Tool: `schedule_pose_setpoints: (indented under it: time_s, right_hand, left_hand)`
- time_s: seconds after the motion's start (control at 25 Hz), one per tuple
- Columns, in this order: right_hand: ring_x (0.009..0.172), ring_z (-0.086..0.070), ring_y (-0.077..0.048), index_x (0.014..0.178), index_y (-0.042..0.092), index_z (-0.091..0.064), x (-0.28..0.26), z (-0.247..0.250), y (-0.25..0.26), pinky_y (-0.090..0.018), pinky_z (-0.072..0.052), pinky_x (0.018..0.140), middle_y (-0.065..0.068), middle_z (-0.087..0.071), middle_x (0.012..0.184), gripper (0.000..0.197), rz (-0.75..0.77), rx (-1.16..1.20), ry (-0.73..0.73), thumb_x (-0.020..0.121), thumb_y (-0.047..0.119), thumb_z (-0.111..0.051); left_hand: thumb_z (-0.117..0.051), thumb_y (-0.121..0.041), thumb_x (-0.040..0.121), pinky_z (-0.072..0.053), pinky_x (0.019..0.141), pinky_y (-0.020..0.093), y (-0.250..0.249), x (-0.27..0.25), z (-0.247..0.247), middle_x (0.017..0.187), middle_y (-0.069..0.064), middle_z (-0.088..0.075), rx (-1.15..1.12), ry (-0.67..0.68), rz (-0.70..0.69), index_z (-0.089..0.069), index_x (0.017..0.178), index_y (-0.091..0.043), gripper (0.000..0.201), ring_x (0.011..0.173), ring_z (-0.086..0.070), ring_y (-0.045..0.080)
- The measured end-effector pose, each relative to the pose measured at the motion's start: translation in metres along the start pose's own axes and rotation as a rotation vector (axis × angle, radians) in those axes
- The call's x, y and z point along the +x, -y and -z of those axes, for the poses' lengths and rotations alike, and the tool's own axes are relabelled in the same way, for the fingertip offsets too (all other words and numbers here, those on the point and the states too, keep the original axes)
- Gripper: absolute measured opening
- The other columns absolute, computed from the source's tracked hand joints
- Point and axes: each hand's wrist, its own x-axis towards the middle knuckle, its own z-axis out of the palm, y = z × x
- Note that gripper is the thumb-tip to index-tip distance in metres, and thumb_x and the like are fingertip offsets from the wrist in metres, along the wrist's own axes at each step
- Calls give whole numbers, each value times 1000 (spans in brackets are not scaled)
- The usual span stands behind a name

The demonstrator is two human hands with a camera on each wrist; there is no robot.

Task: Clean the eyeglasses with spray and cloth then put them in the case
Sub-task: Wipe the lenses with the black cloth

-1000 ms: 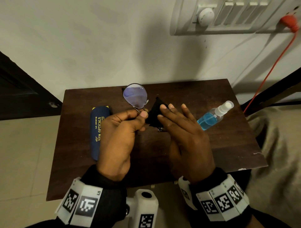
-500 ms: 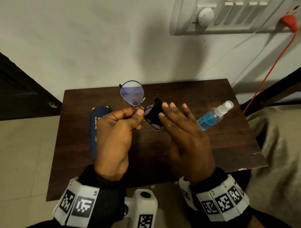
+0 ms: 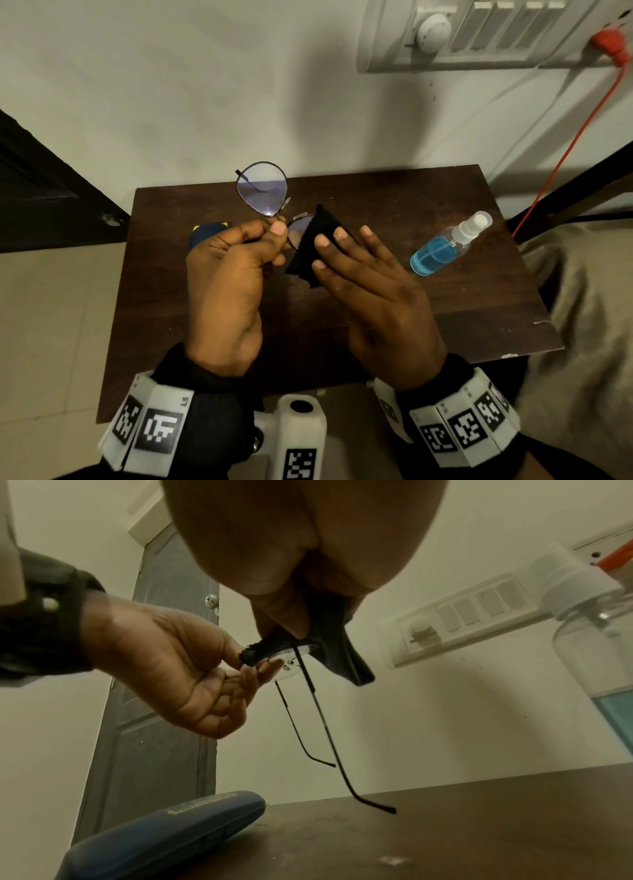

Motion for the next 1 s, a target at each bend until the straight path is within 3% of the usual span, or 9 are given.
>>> schedule_pose_setpoints:
  time_s: [0.12,0.32,0.44,0.56,0.76,1.0]
  right_hand:
    - [127,-48,-28,113,3,-65,0,2,-7,-51,-33,109,-14,-57,129,33,-10,-9,-5,81,-1,-56]
    - [128,-46,-26,117,2,-61,2,-2,-5,-46,-30,112,-16,-56,130,40,-127,-37,-58,81,-1,-46]
    - [130,-43,-27,119,1,-60,2,-1,-1,-45,-28,113,-17,-54,133,40,-81,-17,-14,81,-2,-46]
    - [128,-47,-27,115,2,-64,1,2,-4,-47,-30,112,-15,-57,130,35,-38,6,25,83,2,-50]
    - [124,-51,-28,116,0,-62,3,1,-7,-46,-30,111,-18,-58,128,40,-180,-56,-80,82,1,-42]
    - [126,-50,-29,113,1,-65,4,3,3,-49,-31,110,-16,-58,128,38,-11,17,38,84,4,-42]
  left_hand:
    - [-68,-5,81,-44,55,16,-1,2,3,67,-1,-68,0,-36,-4,-73,71,-15,15,56,-51,7]
    - [-68,-4,81,-44,57,18,4,2,0,68,0,-69,45,-32,-22,-75,67,-17,21,62,-52,10]
    - [-67,-4,81,-41,61,23,6,-2,-5,73,6,-65,56,-9,-32,-74,68,-15,19,68,-51,14]
    - [-69,-4,80,-44,58,17,4,1,-2,67,-1,-68,20,-43,-40,-73,66,-16,19,65,-55,10]
    - [-70,-5,80,-43,62,22,3,-2,-4,67,1,-65,81,-15,-67,-75,67,-17,18,62,-49,11]
    - [-66,-1,81,-37,60,27,7,-12,-11,71,13,-57,99,37,-67,-72,67,-8,17,65,-44,18]
